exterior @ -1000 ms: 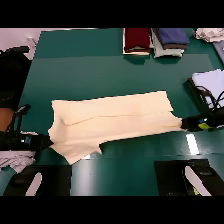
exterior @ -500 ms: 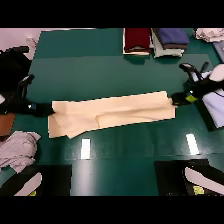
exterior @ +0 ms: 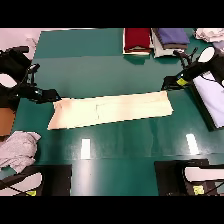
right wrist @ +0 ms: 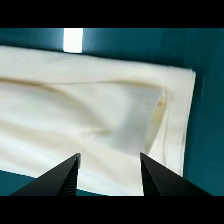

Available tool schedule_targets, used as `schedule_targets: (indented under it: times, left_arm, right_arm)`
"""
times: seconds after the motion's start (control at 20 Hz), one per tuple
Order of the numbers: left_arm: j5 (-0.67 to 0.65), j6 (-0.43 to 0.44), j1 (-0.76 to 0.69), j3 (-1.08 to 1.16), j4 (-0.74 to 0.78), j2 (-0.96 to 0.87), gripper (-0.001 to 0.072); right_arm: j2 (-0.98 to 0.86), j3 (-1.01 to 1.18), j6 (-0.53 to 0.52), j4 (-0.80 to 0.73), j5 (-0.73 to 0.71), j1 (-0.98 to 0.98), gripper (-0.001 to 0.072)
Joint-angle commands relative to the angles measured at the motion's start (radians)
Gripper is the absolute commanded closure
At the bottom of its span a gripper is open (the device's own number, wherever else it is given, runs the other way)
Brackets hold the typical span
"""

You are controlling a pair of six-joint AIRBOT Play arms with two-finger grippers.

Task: Fold the shirts.

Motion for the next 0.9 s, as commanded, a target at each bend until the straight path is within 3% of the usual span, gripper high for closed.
schedule_targets:
  times: [0.0,0.1,0.15,0.2,0.25,0.4,0.65,0.75,0.85]
  left_arm:
    - [-0.019,-0.026,0.001,0.059,-0.010,-0.013,0.0113]
    - [-0.047,-0.024,0.001,0.089,-0.079,-0.012,0.0115]
    - [-0.052,-0.024,0.001,0.090,-0.117,-0.012,0.0128]
    - [-0.060,-0.022,0.001,0.090,-0.150,-0.013,0.0388]
    - [-0.065,-0.006,0.001,0.089,-0.183,-0.013,0.0677]
    - [-0.063,0.008,-0.026,0.089,-0.232,-0.013,0.0677]
    - [0.038,-0.028,-0.211,0.089,-0.231,-0.014,0.0678]
    - [0.093,-0.046,-0.285,0.089,-0.230,-0.024,0.0678]
    - [0.147,-0.085,-0.348,0.089,-0.231,-0.053,0.0678]
  right_arm:
    - [-0.027,0.046,-0.024,0.087,0.017,-0.055,0.0254]
    - [-0.026,0.028,-0.084,0.128,0.068,-0.116,0.0254]
    - [-0.026,0.007,-0.101,0.146,0.085,-0.151,0.0192]
    - [-0.026,-0.025,-0.116,0.171,0.090,-0.190,0.0071]
    - [-0.026,-0.062,-0.132,0.196,0.085,-0.227,0.0055]
    - [-0.030,-0.193,-0.183,0.244,0.044,-0.341,0.0056]
    - [-0.106,-0.338,-0.282,0.373,0.021,-0.409,0.0064]
    - [-0.146,-0.356,-0.307,0.429,0.007,-0.382,0.0144]
    - [-0.177,-0.354,-0.327,0.476,-0.027,-0.332,0.0167]
